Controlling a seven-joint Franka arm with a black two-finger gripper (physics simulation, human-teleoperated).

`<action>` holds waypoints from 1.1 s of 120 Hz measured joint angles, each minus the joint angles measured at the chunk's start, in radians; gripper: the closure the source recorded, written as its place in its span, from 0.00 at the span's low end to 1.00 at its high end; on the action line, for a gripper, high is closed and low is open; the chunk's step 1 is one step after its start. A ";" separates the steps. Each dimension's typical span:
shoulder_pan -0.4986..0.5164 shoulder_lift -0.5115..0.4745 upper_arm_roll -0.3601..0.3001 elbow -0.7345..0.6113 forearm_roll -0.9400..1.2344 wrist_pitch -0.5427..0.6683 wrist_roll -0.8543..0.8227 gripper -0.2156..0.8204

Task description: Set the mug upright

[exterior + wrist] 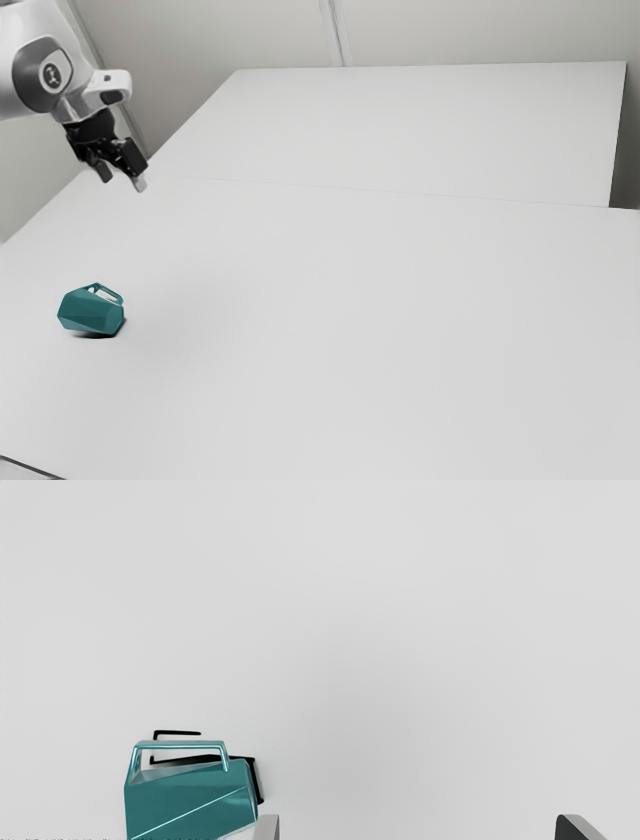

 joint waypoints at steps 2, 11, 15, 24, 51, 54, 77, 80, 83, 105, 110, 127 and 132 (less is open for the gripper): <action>0.002 0.000 0.000 -0.001 -0.001 0.001 0.001 0.21; -0.002 0.002 0.017 -0.002 -0.011 0.002 0.007 0.21; -0.004 0.001 0.028 -0.003 -0.015 0.000 0.010 0.21; -0.008 0.006 0.065 -0.010 -0.036 0.002 0.016 0.21; 0.159 0.066 0.084 -0.025 -0.063 0.012 0.066 0.21; 0.181 0.080 0.083 -0.024 -0.065 0.013 0.075 0.21; 0.266 0.207 0.083 0.026 -0.070 0.027 0.149 0.21; 0.270 0.229 0.082 0.038 -0.071 0.030 0.159 0.21; 0.275 0.254 0.082 0.053 -0.074 0.033 0.170 0.21; 0.351 0.409 0.075 0.156 -0.129 0.045 0.256 0.21; 0.372 0.431 0.070 0.167 -0.151 0.046 0.277 0.21; 0.483 0.512 -0.009 0.216 -0.209 0.029 0.347 0.21; 0.512 0.535 -0.033 0.232 -0.220 0.019 0.365 0.21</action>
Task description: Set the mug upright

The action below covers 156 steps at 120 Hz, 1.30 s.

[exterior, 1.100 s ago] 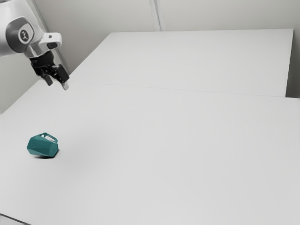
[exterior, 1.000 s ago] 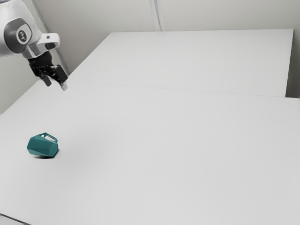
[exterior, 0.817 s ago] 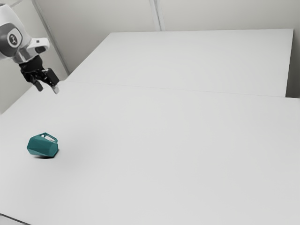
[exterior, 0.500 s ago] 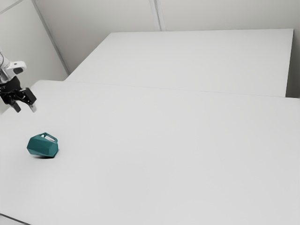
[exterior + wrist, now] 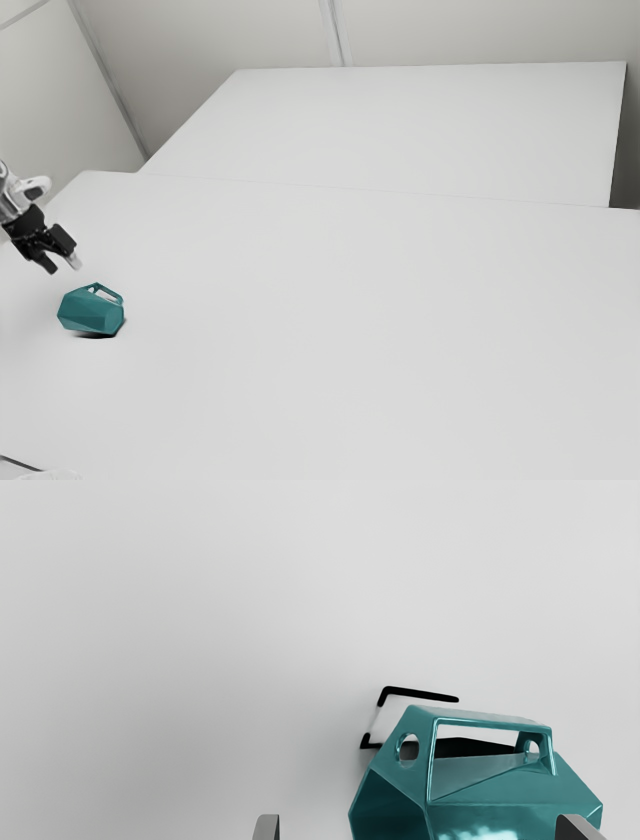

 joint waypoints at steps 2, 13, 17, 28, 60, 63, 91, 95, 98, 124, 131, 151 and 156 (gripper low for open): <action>0.009 0.009 -0.008 0.007 -0.004 -0.005 0.007 0.21; 0.051 0.040 -0.037 0.023 -0.025 -0.030 0.045 0.21; 0.062 0.049 -0.044 0.025 -0.032 -0.040 0.059 0.21; 0.079 0.057 -0.050 0.026 -0.043 -0.069 0.092 0.21; 0.101 0.061 -0.052 0.023 -0.053 -0.156 0.165 0.21; 0.102 0.061 -0.052 0.022 -0.056 -0.162 0.170 0.21; 0.103 0.094 -0.052 0.028 -0.093 -0.208 0.210 0.25; 0.103 0.102 -0.053 0.032 -0.100 -0.212 0.215 0.26; 0.103 0.109 -0.053 0.038 -0.106 -0.217 0.218 0.26; 0.110 0.131 -0.054 0.054 -0.157 -0.258 0.239 0.35; 0.116 0.137 -0.054 0.054 -0.165 -0.269 0.243 0.37; 0.123 0.139 -0.054 0.063 -0.183 -0.298 0.251 0.47; 0.124 0.139 -0.054 0.064 -0.191 -0.305 0.253 0.49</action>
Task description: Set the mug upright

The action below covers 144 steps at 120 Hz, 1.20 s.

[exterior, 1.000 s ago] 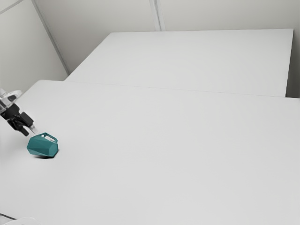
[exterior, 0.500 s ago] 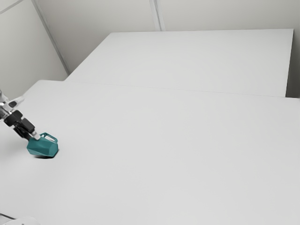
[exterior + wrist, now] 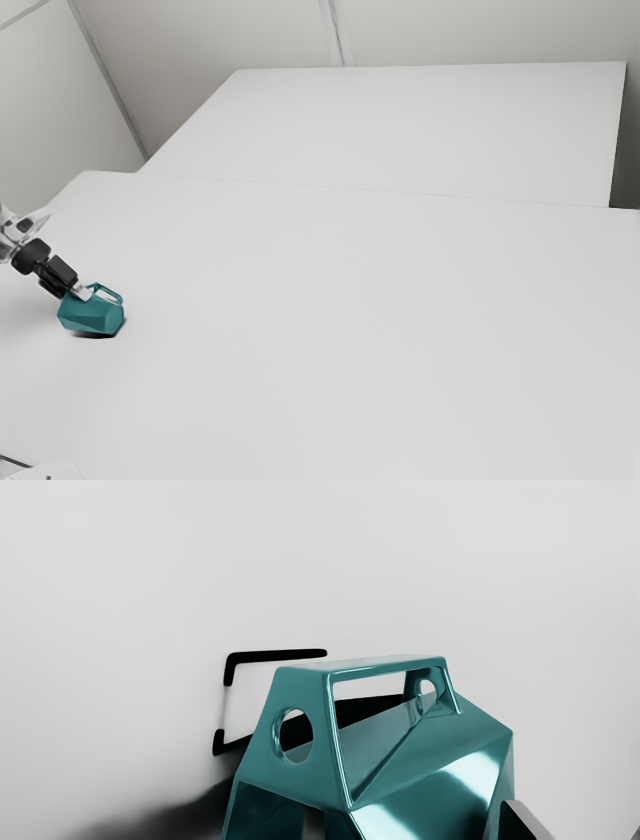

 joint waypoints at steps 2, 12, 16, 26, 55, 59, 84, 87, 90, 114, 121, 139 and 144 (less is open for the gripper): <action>0.001 0.000 0.000 0.000 -0.004 -0.003 0.001 0.50; 0.004 0.000 0.001 -0.002 -0.022 -0.017 0.003 0.54; 0.006 0.000 0.001 -0.003 -0.029 -0.023 0.004 0.56; 0.009 -0.001 0.002 -0.003 -0.044 -0.035 0.006 0.62; 0.011 -0.003 0.006 -0.003 -0.073 -0.054 0.009 0.80; 0.011 -0.004 0.006 -0.003 -0.076 -0.055 0.009 0.82; 0.011 -0.009 0.006 -0.008 -0.088 -0.059 0.011 0.88; 0.011 -0.009 0.006 -0.009 -0.090 -0.059 0.011 0.88; 0.011 -0.010 0.006 -0.010 -0.091 -0.059 0.011 0.89; 0.002 -0.028 0.008 -0.016 -0.094 -0.061 0.003 0.93; 0.002 -0.037 0.010 -0.019 -0.092 -0.063 -0.001 0.94; 0.003 -0.059 0.014 -0.023 -0.085 -0.068 -0.011 0.93; 0.001 -0.067 0.014 -0.023 -0.082 -0.071 -0.013 0.93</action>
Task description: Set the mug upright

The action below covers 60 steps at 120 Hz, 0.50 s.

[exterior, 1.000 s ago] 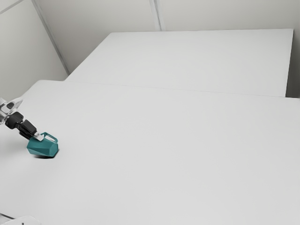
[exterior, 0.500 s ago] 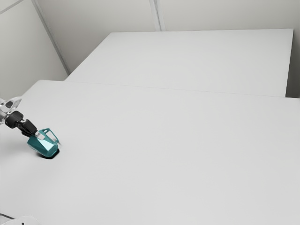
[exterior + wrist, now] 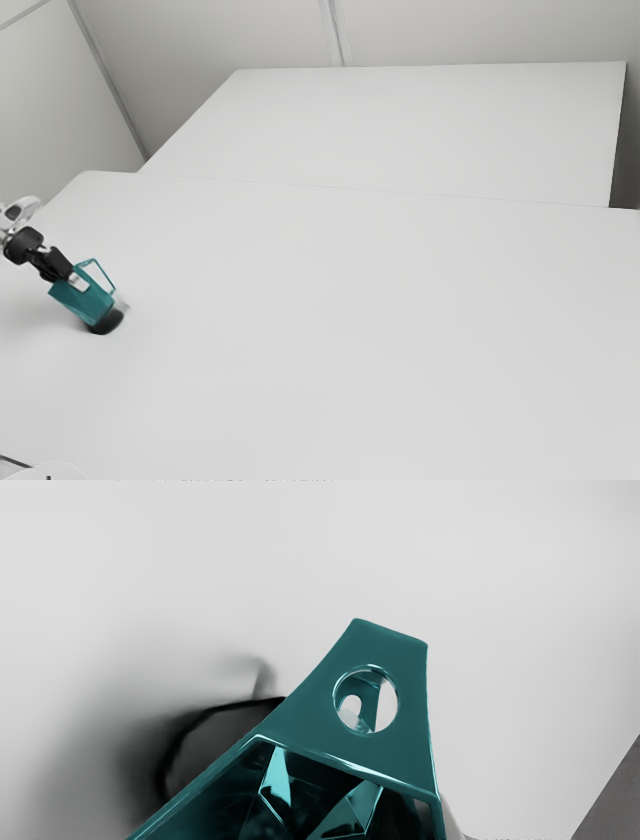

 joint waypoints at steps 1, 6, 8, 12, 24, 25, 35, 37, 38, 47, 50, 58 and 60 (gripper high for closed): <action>0.000 -0.002 0.000 0.000 0.001 -0.001 -0.001 0.93; -0.004 -0.021 0.000 -0.004 0.005 -0.003 -0.003 0.93; -0.007 -0.030 0.000 -0.006 0.008 -0.004 -0.005 0.93; -0.016 -0.049 0.000 -0.009 0.013 -0.005 -0.008 0.93; -0.114 -0.124 0.043 -0.038 0.038 -0.001 -0.020 0.94; -0.127 -0.132 0.051 -0.044 0.040 0.001 -0.021 0.94; -0.227 -0.204 0.097 -0.097 0.065 0.028 -0.037 0.94; -0.248 -0.219 0.108 -0.109 0.069 0.036 -0.041 0.94; -0.260 -0.227 0.115 -0.118 0.072 0.040 -0.043 0.94; -0.363 -0.292 0.167 -0.192 0.095 0.085 -0.063 0.94; -0.394 -0.309 0.175 -0.209 0.108 0.101 -0.072 0.94; -0.475 -0.348 0.185 -0.250 0.147 0.145 -0.099 0.94; -0.493 -0.354 0.186 -0.259 0.155 0.156 -0.106 0.94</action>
